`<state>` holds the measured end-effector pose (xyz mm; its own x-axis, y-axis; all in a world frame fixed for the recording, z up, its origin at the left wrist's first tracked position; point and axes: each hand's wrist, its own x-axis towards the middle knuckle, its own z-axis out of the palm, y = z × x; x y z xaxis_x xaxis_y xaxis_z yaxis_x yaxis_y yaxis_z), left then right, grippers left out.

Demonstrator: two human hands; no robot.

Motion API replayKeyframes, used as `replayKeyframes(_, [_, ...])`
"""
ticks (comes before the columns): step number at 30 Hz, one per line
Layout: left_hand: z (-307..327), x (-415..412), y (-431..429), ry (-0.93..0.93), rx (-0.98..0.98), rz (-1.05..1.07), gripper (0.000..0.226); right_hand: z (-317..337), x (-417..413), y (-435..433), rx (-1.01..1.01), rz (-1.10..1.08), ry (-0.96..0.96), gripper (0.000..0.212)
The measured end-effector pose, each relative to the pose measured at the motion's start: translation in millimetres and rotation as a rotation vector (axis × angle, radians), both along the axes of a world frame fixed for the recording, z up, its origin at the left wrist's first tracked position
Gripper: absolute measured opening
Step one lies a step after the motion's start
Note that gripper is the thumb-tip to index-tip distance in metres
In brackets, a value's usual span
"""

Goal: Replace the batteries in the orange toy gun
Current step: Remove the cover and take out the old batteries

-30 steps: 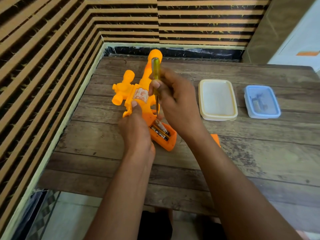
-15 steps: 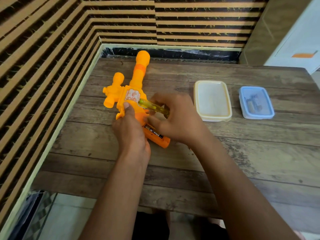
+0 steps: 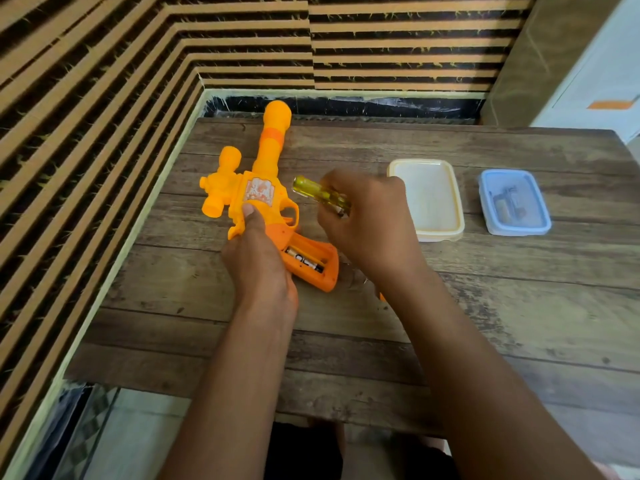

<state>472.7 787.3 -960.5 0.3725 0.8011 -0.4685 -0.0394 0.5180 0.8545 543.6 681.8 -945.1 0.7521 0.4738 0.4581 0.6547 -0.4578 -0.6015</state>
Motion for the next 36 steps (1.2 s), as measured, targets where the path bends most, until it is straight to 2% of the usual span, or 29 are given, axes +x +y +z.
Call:
replayKeyframes(3, [0.8,-0.2,-1.0,0.002,0.004,0.014,0.023,-8.8,4.1,3.0,-0.23,0.032,0.02,0.013])
replayKeyframes(6, [-0.4,-0.1,0.0,0.021,0.018,0.018,0.024,-9.6,4.0,7.6,-0.351,0.053,0.05,0.016])
replayKeyframes(10, [-3.3,-0.7,3.1,0.032,0.016,0.013,0.025,-9.1,2.9,10.8,-0.417,0.066,0.078,0.013])
replayKeyframes(15, [-2.8,-0.9,3.9,0.037,0.013,0.005,0.024,-10.0,3.2,11.2,-0.391,0.043,0.085,0.011])
replayKeyframes(18, [-0.5,-0.8,2.7,0.038,0.01,0.007,0.024,-14.8,6.4,8.8,-0.276,0.051,0.062,0.015])
replayKeyframes(22, [0.8,0.0,1.6,0.042,0.026,0.008,0.023,-7.6,-1.8,4.3,0.09,0.102,0.091,0.04])
replayKeyframes(25, [2.1,-0.3,1.1,0.053,0.042,0.0,0.028,-1.0,-7.6,-1.4,0.204,0.121,0.101,0.025])
replayKeyframes(27, [1.1,-0.3,1.5,0.061,0.043,-0.01,0.032,1.8,-11.4,-6.5,0.255,0.158,0.115,0.023])
replayKeyframes(31, [1.1,0.6,1.3,0.058,0.033,0.005,0.026,3.7,-18.8,-17.7,0.408,0.203,0.223,0.014])
replayKeyframes(34, [1.8,1.0,0.6,0.058,0.027,0.006,0.026,2.7,-21.3,-21.3,0.511,0.141,0.388,0.021])
replayKeyframes(36, [2.4,1.6,0.4,0.063,0.02,0.001,0.025,3.4,-21.6,-22.6,0.509,0.108,0.426,0.023])
